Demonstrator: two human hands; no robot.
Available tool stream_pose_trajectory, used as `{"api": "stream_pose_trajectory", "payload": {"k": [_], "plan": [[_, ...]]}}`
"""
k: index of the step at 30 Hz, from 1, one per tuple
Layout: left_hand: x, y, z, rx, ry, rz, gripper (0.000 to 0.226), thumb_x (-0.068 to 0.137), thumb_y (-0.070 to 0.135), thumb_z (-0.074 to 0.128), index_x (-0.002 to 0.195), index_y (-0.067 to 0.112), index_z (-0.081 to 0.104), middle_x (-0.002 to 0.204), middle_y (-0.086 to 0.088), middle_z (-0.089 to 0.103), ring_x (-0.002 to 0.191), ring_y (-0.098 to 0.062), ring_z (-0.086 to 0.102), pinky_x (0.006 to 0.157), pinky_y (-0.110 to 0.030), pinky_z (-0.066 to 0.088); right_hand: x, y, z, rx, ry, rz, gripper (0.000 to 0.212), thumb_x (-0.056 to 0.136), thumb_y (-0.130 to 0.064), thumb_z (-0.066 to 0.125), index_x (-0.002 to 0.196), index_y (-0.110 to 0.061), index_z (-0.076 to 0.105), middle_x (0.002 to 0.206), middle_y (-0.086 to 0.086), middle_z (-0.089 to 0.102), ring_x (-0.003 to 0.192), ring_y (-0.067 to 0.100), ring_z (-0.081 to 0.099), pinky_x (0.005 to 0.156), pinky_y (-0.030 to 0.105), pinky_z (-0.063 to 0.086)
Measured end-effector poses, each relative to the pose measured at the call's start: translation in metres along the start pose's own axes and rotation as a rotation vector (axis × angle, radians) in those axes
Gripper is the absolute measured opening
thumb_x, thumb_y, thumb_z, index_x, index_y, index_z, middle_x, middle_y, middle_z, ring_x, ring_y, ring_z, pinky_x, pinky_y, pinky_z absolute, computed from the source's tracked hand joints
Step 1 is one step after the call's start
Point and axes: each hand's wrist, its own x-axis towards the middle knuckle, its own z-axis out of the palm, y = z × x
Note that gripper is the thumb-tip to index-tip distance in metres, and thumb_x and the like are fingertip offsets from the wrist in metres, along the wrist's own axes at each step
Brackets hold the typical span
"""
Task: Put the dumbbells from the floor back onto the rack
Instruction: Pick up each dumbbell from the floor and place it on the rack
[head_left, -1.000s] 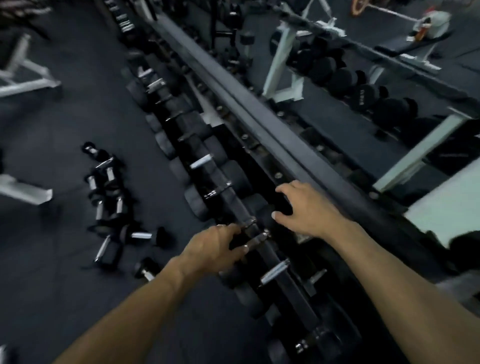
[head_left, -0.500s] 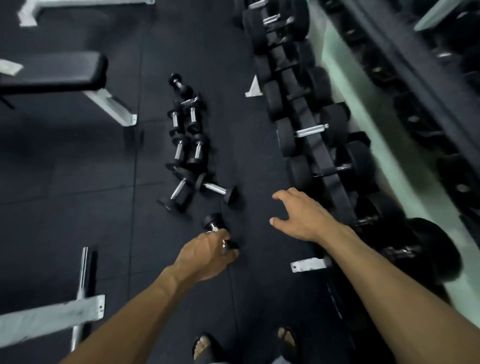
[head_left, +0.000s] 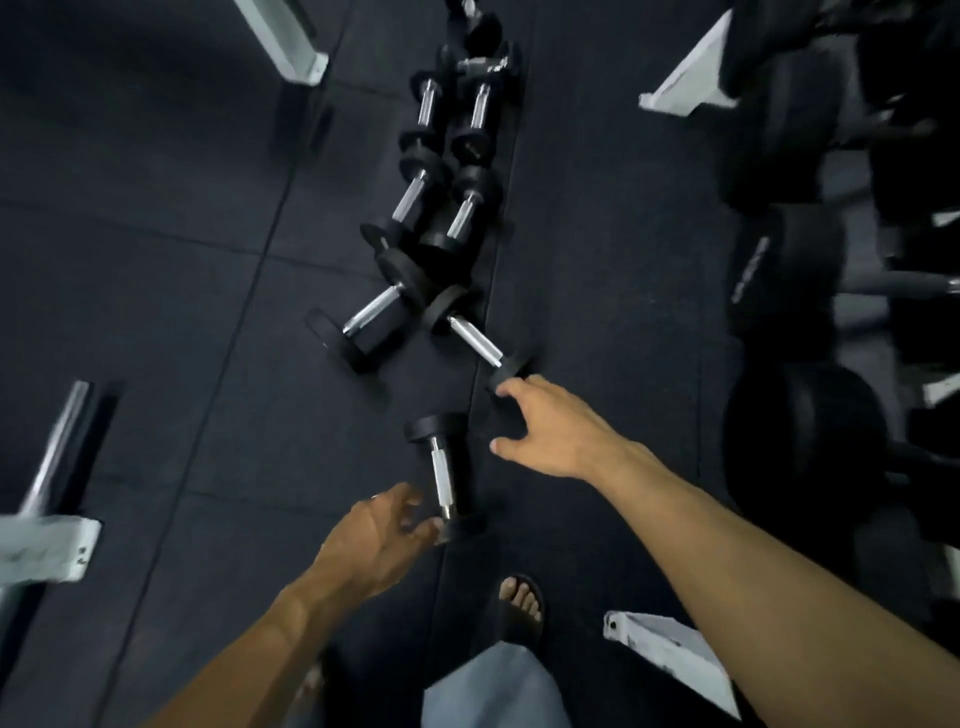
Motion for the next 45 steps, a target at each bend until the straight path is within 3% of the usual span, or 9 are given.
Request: {"api": "stream_pose_trajectory", "payload": {"k": [5, 11, 18, 21, 25, 30, 33, 36, 45], "plan": [[0.110, -0.053, 0.053, -0.175, 0.047, -0.090, 0.047, 0.085, 0.048, 0.064, 0.122, 0.021, 0.056, 0.110, 0.001, 0.066, 0.102, -0.017, 0.062, 0.087, -0.029, 0.048, 0.100, 0.034, 0.073, 0.004, -0.068, 0.012, 0.071, 0.083, -0.038, 0.073, 0.144, -0.024, 0.039, 0.138, 0.003, 0.047, 0.124, 0.022, 0.050, 0.101, 0.036, 0.045], [0.206, -0.109, 0.113, -0.258, 0.099, -0.156, 0.058, 0.083, 0.040, 0.069, 0.134, 0.020, 0.049, 0.131, -0.006, 0.059, 0.117, -0.024, 0.057, 0.097, -0.034, 0.047, 0.194, 0.064, 0.158, 0.040, -0.035, 0.003, 0.071, 0.079, -0.038, 0.077, 0.141, -0.025, 0.044, 0.134, 0.003, 0.049, 0.124, 0.021, 0.051, 0.104, 0.036, 0.044], [0.255, -0.127, 0.175, -0.425, 0.071, -0.109, 0.068, 0.075, 0.027, 0.079, 0.132, 0.024, 0.044, 0.117, 0.001, 0.062, 0.104, -0.019, 0.061, 0.088, -0.029, 0.048, 0.244, 0.081, 0.221, 0.074, -0.057, -0.090, 0.074, 0.073, -0.038, 0.081, 0.138, -0.028, 0.045, 0.127, 0.001, 0.051, 0.120, 0.020, 0.051, 0.102, 0.037, 0.044], [0.263, -0.130, 0.187, -0.534, 0.070, -0.106, 0.072, 0.069, 0.018, 0.083, 0.128, 0.029, 0.043, 0.108, 0.005, 0.061, 0.100, -0.016, 0.060, 0.091, -0.031, 0.050, 0.254, 0.086, 0.232, 0.107, 0.006, -0.133, 0.062, 0.073, -0.037, 0.082, 0.126, -0.028, 0.052, 0.118, 0.000, 0.055, 0.111, 0.019, 0.055, 0.095, 0.037, 0.046], [0.266, -0.131, 0.187, -0.627, 0.057, -0.091, 0.071, 0.066, 0.005, 0.085, 0.121, 0.025, 0.045, 0.097, 0.013, 0.059, 0.094, -0.012, 0.061, 0.087, -0.029, 0.052, 0.257, 0.089, 0.235, 0.123, 0.036, -0.174, 0.050, 0.075, -0.035, 0.082, 0.117, -0.023, 0.057, 0.110, 0.002, 0.057, 0.104, 0.018, 0.056, 0.091, 0.037, 0.048], [0.259, -0.134, 0.177, -0.591, 0.010, -0.069, 0.067, 0.068, 0.002, 0.083, 0.115, 0.027, 0.043, 0.093, 0.008, 0.060, 0.089, -0.013, 0.062, 0.078, -0.025, 0.052, 0.246, 0.089, 0.235, 0.170, 0.088, -0.175, 0.047, 0.075, -0.034, 0.082, 0.115, -0.022, 0.059, 0.106, 0.003, 0.060, 0.099, 0.019, 0.059, 0.089, 0.040, 0.050], [0.240, -0.137, 0.161, -0.489, -0.026, -0.064, 0.067, 0.067, 0.009, 0.083, 0.114, 0.032, 0.042, 0.093, 0.006, 0.063, 0.088, -0.018, 0.065, 0.081, -0.040, 0.057, 0.223, 0.085, 0.227, 0.207, 0.109, -0.157, 0.048, 0.076, -0.036, 0.080, 0.117, -0.024, 0.058, 0.106, 0.001, 0.060, 0.099, 0.017, 0.058, 0.088, 0.036, 0.051], [0.213, -0.125, 0.136, -0.418, -0.056, -0.059, 0.070, 0.067, 0.011, 0.083, 0.116, 0.037, 0.042, 0.094, 0.005, 0.065, 0.087, -0.018, 0.067, 0.080, -0.045, 0.058, 0.193, 0.074, 0.206, 0.263, 0.161, -0.134, 0.050, 0.077, -0.035, 0.080, 0.119, -0.022, 0.057, 0.108, 0.003, 0.060, 0.100, 0.018, 0.058, 0.089, 0.035, 0.050], [0.094, -0.037, 0.030, -0.267, -0.078, 0.104, 0.068, 0.072, 0.007, 0.081, 0.120, 0.034, 0.041, 0.089, 0.002, 0.063, 0.077, -0.012, 0.064, 0.059, -0.021, 0.050, 0.071, 0.013, 0.081, 0.395, 0.376, -0.116, 0.049, 0.077, -0.033, 0.081, 0.119, -0.026, 0.057, 0.111, -0.001, 0.061, 0.105, 0.017, 0.058, 0.093, 0.042, 0.050]]}}
